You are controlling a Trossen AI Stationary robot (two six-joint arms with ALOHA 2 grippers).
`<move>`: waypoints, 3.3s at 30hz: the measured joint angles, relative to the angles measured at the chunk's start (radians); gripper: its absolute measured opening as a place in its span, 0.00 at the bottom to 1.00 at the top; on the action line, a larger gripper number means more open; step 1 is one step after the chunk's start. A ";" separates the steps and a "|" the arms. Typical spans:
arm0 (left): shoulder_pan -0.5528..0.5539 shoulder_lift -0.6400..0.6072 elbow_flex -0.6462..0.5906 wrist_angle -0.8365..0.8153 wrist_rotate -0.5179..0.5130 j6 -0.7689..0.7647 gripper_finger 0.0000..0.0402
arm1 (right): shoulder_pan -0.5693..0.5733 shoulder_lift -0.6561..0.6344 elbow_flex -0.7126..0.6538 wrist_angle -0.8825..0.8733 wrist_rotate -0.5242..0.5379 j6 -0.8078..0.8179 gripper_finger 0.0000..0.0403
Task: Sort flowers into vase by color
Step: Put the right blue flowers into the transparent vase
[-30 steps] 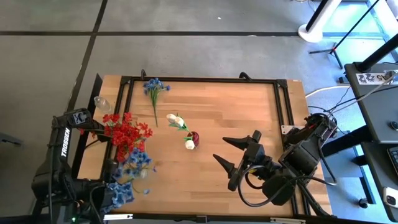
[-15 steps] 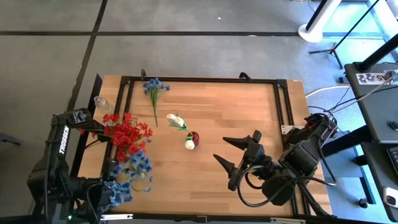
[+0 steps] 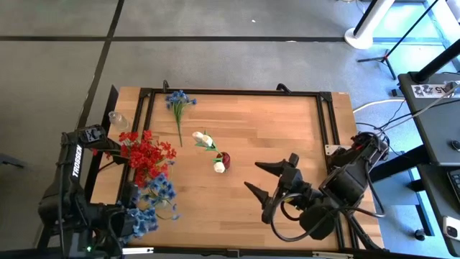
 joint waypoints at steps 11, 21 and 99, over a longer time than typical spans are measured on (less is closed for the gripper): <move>0.013 0.000 -0.001 0.000 0.020 -0.022 0.01 | 0.000 0.011 0.000 -0.009 -0.022 0.020 0.74; 0.019 0.000 -0.002 0.000 -0.009 -0.102 0.01 | 0.000 0.011 0.000 -0.006 -0.022 0.020 0.74; 0.061 -0.110 -0.034 0.002 -0.002 -0.251 0.01 | 0.001 0.012 -0.002 -0.017 -0.072 0.050 0.74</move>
